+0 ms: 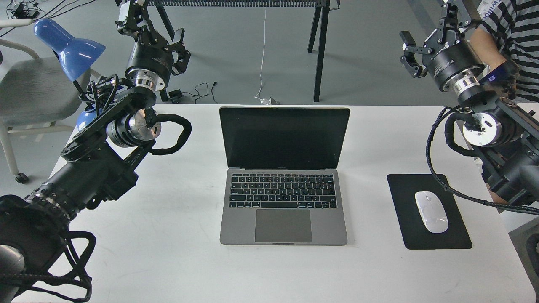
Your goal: Close notebook with right arm
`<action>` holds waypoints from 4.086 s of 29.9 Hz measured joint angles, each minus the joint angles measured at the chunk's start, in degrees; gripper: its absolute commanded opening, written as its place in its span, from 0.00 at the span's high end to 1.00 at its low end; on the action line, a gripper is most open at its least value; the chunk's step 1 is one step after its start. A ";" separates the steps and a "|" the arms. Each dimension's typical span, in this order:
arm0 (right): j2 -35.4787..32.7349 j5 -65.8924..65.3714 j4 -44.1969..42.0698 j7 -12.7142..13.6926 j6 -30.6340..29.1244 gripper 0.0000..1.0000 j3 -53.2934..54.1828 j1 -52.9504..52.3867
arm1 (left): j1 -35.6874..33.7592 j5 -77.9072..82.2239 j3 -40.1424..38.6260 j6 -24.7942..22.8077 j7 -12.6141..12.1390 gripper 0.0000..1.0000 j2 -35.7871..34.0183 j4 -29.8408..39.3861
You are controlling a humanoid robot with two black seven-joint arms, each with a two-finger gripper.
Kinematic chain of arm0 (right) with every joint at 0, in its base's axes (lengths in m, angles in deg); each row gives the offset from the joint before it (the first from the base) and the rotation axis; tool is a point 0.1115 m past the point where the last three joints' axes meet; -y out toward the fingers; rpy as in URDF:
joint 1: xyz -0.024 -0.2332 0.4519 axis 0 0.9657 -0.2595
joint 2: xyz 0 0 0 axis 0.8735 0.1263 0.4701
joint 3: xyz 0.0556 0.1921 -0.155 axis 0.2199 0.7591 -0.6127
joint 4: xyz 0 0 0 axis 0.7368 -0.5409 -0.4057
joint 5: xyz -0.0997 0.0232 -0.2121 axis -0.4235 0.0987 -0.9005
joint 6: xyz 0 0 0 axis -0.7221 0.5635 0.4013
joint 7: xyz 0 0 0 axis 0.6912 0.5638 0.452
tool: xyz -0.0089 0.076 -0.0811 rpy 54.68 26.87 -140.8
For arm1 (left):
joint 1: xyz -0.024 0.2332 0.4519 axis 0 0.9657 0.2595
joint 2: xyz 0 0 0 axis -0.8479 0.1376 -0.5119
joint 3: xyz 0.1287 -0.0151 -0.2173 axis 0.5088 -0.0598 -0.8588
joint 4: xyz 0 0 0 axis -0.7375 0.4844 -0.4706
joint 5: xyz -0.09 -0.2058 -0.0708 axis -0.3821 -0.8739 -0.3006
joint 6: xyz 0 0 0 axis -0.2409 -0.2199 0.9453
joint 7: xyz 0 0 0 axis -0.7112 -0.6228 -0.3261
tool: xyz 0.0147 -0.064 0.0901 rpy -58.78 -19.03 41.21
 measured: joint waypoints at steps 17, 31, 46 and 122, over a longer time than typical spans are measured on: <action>2.07 -1.69 -0.67 0.02 -0.06 0.00 -1.51 -0.80 | 0.08 1.53 0.00 0.33 0.00 0.00 0.94 1.07; 8.45 -8.51 -9.29 0.84 5.33 0.00 -25.38 -14.95 | 0.09 1.57 -0.01 0.21 0.00 0.00 0.87 1.05; 13.32 -11.93 -12.84 0.97 6.29 0.00 -46.86 -23.76 | 0.09 1.50 0.01 0.17 0.00 0.00 0.87 1.05; 6.83 -21.56 11.63 0.97 -2.11 0.00 -56.83 -19.51 | 0.26 1.40 -0.01 0.08 0.00 0.00 0.88 1.05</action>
